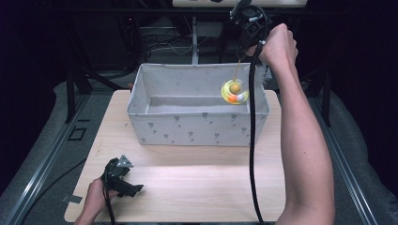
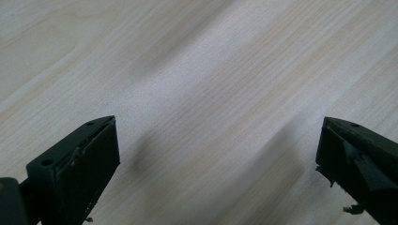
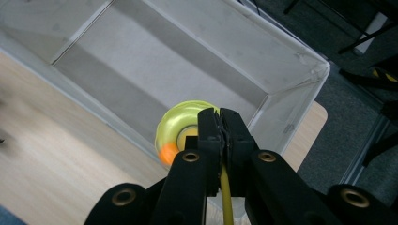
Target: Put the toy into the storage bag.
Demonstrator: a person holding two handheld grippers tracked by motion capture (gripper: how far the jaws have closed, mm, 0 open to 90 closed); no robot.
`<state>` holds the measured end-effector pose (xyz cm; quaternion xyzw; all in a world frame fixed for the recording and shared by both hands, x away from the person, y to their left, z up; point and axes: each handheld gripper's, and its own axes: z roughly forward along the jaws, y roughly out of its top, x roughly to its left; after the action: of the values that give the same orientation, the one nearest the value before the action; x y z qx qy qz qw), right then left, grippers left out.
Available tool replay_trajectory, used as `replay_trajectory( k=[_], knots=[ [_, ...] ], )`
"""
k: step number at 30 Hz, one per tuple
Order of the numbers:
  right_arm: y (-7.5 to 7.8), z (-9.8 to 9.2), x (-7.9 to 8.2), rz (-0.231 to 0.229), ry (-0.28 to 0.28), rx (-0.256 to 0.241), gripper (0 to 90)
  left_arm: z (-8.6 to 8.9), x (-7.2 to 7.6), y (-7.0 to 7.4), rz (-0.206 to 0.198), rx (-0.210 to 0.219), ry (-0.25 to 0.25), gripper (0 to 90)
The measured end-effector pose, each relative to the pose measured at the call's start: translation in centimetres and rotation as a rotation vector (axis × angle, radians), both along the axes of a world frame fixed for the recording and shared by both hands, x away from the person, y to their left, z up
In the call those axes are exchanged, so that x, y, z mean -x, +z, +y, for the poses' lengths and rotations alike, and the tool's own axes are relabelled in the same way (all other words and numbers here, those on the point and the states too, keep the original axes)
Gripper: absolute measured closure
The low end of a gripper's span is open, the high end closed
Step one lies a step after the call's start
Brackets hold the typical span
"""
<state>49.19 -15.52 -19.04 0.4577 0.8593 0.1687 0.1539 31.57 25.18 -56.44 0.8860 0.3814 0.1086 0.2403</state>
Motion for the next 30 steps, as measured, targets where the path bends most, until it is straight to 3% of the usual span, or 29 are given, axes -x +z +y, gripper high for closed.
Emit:
replay_trajectory(
  k=[9, 11, 30],
  knots=[
    [-2.5, -0.5, -1.5, 0.022, -0.02, -0.008, 88.2, 0.2, -0.1, 0.0, 0.003, 0.002, 0.004, 0.1],
    [-3.1, -0.7, -1.7, 0.002, -0.03, -0.009, 88.2, 0.1, -0.1, 0.0, 0.003, 0.001, 0.001, 0.1],
    [-9.1, -1.9, -3.4, 0.072, -0.035, -0.018, 88.2, 0.1, -0.1, 0.0, 0.002, 0.002, -0.005, 0.1]
  ],
)
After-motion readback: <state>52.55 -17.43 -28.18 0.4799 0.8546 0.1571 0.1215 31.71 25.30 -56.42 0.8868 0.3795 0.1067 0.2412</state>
